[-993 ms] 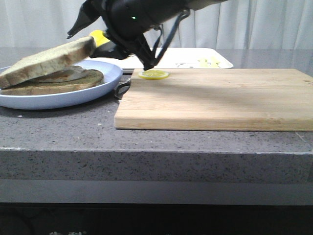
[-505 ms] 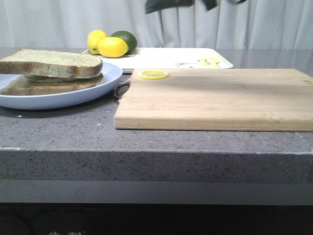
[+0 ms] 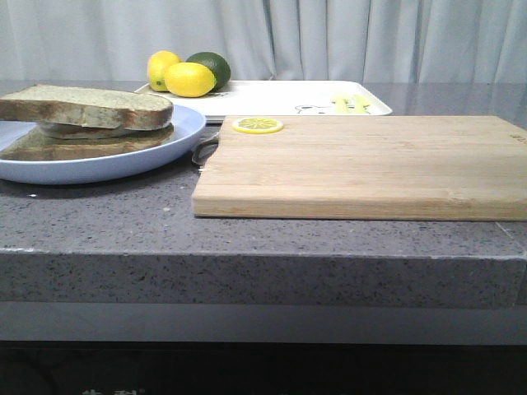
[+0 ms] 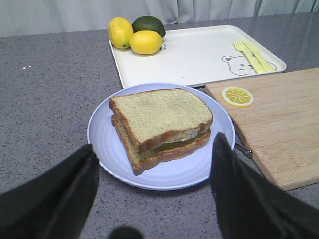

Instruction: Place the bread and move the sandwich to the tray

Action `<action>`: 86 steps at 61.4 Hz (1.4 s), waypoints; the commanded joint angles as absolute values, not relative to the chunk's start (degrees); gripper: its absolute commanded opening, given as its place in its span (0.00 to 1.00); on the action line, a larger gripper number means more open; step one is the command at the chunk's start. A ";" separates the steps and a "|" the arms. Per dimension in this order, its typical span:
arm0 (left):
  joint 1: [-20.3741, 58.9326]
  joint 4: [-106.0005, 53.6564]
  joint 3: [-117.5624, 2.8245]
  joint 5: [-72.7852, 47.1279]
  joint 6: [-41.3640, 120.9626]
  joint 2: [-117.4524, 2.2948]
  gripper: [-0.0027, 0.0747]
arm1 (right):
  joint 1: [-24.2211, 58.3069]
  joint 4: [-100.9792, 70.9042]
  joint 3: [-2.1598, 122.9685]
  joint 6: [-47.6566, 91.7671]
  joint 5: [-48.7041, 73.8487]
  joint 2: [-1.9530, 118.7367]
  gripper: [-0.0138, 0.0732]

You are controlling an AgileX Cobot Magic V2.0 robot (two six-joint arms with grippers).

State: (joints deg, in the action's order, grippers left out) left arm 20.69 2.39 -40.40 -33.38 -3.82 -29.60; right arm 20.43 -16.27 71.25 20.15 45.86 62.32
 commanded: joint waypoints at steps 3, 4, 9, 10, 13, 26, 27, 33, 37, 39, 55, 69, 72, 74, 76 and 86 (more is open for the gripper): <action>21.15 2.43 -41.96 -29.24 -3.88 -30.17 0.65 | 20.08 -13.61 67.55 19.27 42.94 55.32 0.52; 21.15 2.43 -41.96 -29.24 -3.88 -30.17 0.65 | 20.08 -13.33 66.91 19.12 42.94 54.35 0.52; 21.15 2.43 -41.96 -29.24 -3.88 -30.17 0.65 | 20.08 -11.52 63.07 17.95 42.94 50.75 0.52; 21.15 2.43 -41.96 -29.24 -3.88 -30.17 0.65 | 20.08 -11.27 62.44 17.74 42.94 50.13 0.52; 21.15 2.43 -41.96 -29.24 -3.88 -30.17 0.65 | 20.08 -10.34 60.37 16.79 42.94 48.07 0.52; 21.15 3.15 -41.96 -29.24 -3.88 -30.17 0.65 | 20.08 -9.52 53.09 12.00 43.23 39.04 0.52; 21.15 3.31 -41.96 -29.34 -3.88 -30.17 0.65 | 20.08 -9.52 52.49 11.74 43.23 38.59 0.52; 21.15 4.68 -41.96 -29.31 -3.88 -30.20 0.65 | 20.08 -9.24 49.95 11.50 43.56 35.73 0.52; 21.04 5.33 -41.96 -29.50 -3.88 -30.71 0.65 | 20.08 -8.36 48.92 11.50 44.11 34.46 0.52; 20.80 5.65 -41.96 -29.72 -3.99 -30.99 0.65 | 20.08 -8.00 48.69 11.50 44.63 34.04 0.52; 14.58 7.55 -49.54 -46.61 -5.96 -43.80 0.65 | 20.08 -5.76 48.56 11.50 46.50 33.69 0.52; 2.55 2.05 -58.33 -52.36 -2.14 -58.36 0.65 | 20.08 -5.76 48.56 11.50 46.44 33.69 0.52; -0.14 -2.69 -59.82 -53.16 1.45 -61.33 0.65 | 20.08 -5.76 48.56 11.50 46.44 33.69 0.52; -2.39 -7.56 -61.04 -54.02 5.34 -63.41 0.65 | 20.08 -5.76 48.56 11.50 46.45 33.74 0.52; -4.16 -11.54 -62.16 -54.72 8.45 -65.06 0.65 | 20.08 -5.76 48.56 11.50 46.45 33.79 0.52; -11.78 -28.49 -65.80 -56.24 17.85 -73.16 0.65 | 20.08 -5.76 48.56 11.50 45.97 33.87 0.52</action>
